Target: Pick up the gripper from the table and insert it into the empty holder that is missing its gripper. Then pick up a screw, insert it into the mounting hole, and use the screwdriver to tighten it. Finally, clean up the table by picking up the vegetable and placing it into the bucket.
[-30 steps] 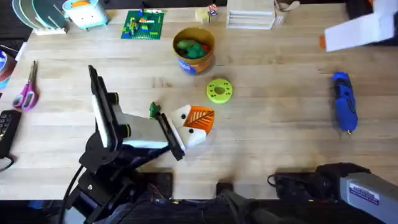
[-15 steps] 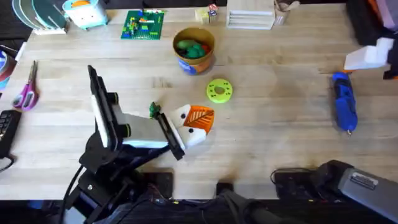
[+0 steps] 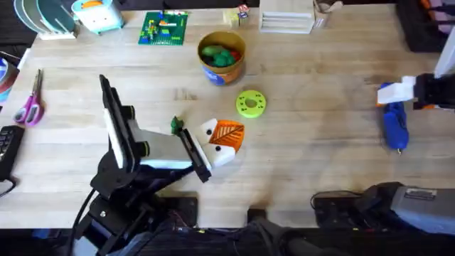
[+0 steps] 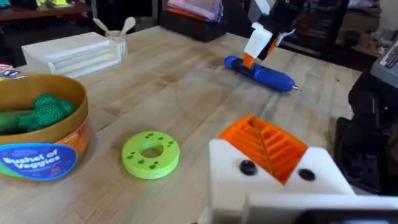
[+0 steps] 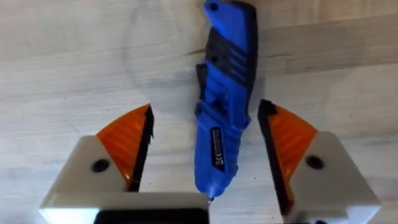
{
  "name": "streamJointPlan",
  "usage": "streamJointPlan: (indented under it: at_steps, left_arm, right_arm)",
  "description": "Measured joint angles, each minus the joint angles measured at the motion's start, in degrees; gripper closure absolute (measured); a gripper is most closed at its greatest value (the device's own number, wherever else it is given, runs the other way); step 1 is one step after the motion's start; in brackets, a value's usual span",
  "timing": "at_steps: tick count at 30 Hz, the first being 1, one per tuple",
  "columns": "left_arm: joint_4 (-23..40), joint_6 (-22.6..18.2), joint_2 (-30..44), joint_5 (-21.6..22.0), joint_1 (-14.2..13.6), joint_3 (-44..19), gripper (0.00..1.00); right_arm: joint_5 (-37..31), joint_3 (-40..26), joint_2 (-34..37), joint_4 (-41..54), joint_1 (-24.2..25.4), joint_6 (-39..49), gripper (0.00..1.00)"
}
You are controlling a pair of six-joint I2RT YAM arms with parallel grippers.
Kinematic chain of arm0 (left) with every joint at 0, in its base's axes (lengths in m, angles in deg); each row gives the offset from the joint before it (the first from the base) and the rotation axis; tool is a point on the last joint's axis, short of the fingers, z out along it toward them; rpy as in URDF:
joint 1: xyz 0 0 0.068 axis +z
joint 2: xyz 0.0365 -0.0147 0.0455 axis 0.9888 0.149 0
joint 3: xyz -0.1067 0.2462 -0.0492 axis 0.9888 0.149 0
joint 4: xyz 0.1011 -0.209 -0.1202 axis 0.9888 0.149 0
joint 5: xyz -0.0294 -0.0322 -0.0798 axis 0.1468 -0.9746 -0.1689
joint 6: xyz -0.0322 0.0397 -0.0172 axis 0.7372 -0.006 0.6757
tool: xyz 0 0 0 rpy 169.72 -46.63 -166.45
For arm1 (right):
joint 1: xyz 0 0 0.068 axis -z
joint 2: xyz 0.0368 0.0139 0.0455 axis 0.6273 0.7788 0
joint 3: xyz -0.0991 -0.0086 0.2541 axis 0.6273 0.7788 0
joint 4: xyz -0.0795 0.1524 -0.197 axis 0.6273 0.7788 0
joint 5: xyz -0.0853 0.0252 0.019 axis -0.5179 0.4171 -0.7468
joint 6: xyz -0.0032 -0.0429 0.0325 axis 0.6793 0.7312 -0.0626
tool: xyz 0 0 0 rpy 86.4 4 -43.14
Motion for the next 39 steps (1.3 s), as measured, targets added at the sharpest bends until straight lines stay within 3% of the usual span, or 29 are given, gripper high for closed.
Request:
streamJointPlan:
  at_steps: [11,21,27,33,37,39]
  left_arm:
    - [-0.01,0.0,0.02,0.17,0.0,0.0,0.988]
    - [-0.01,0.0,0.0,0.17,0.0,0.0,0.988]
    - [0.0,0.0,0.0,0.17,0.0,0.0,0.988]
    - [0.0,0.0,0.0,0.17,0.0,0.0,0.988]
    - [0.0,0.0,0.0,0.17,0.0,0.0,0.988]
    - [0.0,0.0,0.0,0.17,0.0,0.0,0.988]
  right_arm:
    - [1.18,0.0,10.82,-5.74,0.0,5.75,0.043]
    - [1.92,-0.02,11.31,-7.39,0.37,6.4,0.05]
    - [1.12,0.0,11.62,-8.72,0.42,7.46,0.17]
    - [-0.15,0.0,11.7,-9.58,0.61,8.08,0.474]
    - [-0.17,0.0,11.7,-9.67,0.63,8.29,0.504]
    - [-0.18,0.0,11.7,-9.82,0.63,8.41,0.581]
